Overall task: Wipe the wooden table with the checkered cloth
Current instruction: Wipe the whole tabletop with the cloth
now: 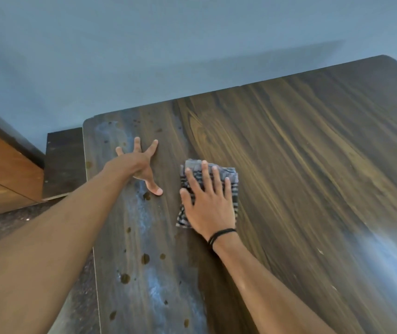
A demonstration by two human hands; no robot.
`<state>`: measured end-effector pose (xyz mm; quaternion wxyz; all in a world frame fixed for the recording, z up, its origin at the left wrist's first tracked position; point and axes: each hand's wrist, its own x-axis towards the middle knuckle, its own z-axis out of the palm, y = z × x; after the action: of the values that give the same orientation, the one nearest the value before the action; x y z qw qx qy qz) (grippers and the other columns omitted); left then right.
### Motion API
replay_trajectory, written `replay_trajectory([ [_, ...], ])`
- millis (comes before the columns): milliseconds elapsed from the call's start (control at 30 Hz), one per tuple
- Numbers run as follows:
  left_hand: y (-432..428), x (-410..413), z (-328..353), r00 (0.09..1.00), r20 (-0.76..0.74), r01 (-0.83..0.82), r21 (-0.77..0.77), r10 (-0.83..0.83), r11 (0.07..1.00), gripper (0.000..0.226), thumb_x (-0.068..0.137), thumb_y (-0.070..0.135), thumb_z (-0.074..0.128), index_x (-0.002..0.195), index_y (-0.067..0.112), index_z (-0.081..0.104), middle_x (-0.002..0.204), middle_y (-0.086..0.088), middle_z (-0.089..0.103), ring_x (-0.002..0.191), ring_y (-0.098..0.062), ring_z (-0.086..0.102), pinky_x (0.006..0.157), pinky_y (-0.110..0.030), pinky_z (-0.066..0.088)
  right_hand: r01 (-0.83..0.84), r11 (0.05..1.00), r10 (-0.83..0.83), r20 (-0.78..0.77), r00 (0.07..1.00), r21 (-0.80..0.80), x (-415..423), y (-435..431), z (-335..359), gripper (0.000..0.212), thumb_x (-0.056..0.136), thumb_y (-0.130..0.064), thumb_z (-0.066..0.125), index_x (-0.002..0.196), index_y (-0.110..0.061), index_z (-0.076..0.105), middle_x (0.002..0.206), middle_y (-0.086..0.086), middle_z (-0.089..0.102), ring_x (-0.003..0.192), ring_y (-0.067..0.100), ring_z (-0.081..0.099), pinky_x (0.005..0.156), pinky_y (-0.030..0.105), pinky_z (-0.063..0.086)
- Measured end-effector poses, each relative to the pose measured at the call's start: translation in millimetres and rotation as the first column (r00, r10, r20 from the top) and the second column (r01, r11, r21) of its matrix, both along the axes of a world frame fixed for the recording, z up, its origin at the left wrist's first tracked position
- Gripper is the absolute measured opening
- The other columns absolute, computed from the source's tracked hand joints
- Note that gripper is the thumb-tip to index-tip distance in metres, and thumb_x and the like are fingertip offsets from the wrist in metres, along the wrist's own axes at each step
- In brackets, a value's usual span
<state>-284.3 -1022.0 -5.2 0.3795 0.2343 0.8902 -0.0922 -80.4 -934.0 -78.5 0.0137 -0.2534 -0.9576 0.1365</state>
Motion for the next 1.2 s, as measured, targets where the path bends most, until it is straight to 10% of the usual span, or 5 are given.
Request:
replay_trajectory([
  [433,3.9,-0.6,-2.9,1.0,-0.023,0.008,-0.016,-0.009,1.0,0.158,0.048,0.057,0.09,0.141,0.042,-0.037,0.152,-0.005,-0.043,0.14,-0.054,-0.023,0.117,-0.063,0.005,-0.154,0.988,0.154,0.002,0.988,0.004,-4.8,36.0,0.8,0.057,0.104,-0.064,0.013,0.159,-0.05,0.011,0.17,-0.01,-0.006,0.156,0.013,-0.009,0.124,0.041,-0.011],
  [567,6.1,-3.9,-2.5,1.0,-0.011,0.009,-0.028,-0.01,1.0,0.161,0.045,0.06,0.09,0.138,0.043,-0.04,0.151,-0.004,-0.045,0.139,-0.056,-0.02,0.116,-0.064,0.008,0.093,0.995,-0.093,0.0,0.996,-0.023,-46.5,33.9,5.5,0.057,0.106,-0.056,0.019,0.161,-0.042,0.014,0.171,-0.002,-0.003,0.157,0.022,-0.007,0.126,0.05,-0.006],
  [733,2.3,-2.8,-7.8,0.999,-0.034,0.024,-0.023,-0.025,0.999,0.16,0.045,0.062,0.089,0.14,0.043,-0.039,0.151,-0.003,-0.044,0.14,-0.055,-0.021,0.118,-0.062,0.006,-0.153,0.988,0.153,-0.019,0.988,-0.023,-32.1,33.7,-0.1,0.055,0.105,-0.059,0.018,0.159,-0.049,0.015,0.171,-0.009,-0.004,0.157,0.014,-0.007,0.126,0.044,-0.008],
  [867,3.9,-5.8,-8.3,1.0,-0.021,-0.001,-0.02,0.0,1.0,0.163,0.044,0.06,0.09,0.139,0.041,-0.04,0.15,-0.002,-0.045,0.139,-0.056,-0.021,0.117,-0.063,0.008,0.089,0.994,-0.09,-0.013,0.996,-0.06,-71.4,41.1,10.9,0.055,0.108,-0.051,0.023,0.161,-0.041,0.017,0.172,-0.002,-0.002,0.158,0.021,-0.006,0.125,0.051,-0.006],
  [1200,6.7,-26.5,-1.2,0.999,-0.034,-0.038,-0.024,0.038,0.999,0.16,0.05,0.06,0.089,0.147,0.028,-0.033,0.154,-0.001,-0.04,0.142,-0.05,-0.023,0.118,-0.061,0.006,0.033,0.998,-0.034,-0.023,0.999,-0.044,-100.5,53.7,8.9,0.055,0.108,-0.05,0.021,0.162,-0.04,0.016,0.172,0.0,-0.002,0.157,0.024,-0.006,0.125,0.053,-0.007],
])
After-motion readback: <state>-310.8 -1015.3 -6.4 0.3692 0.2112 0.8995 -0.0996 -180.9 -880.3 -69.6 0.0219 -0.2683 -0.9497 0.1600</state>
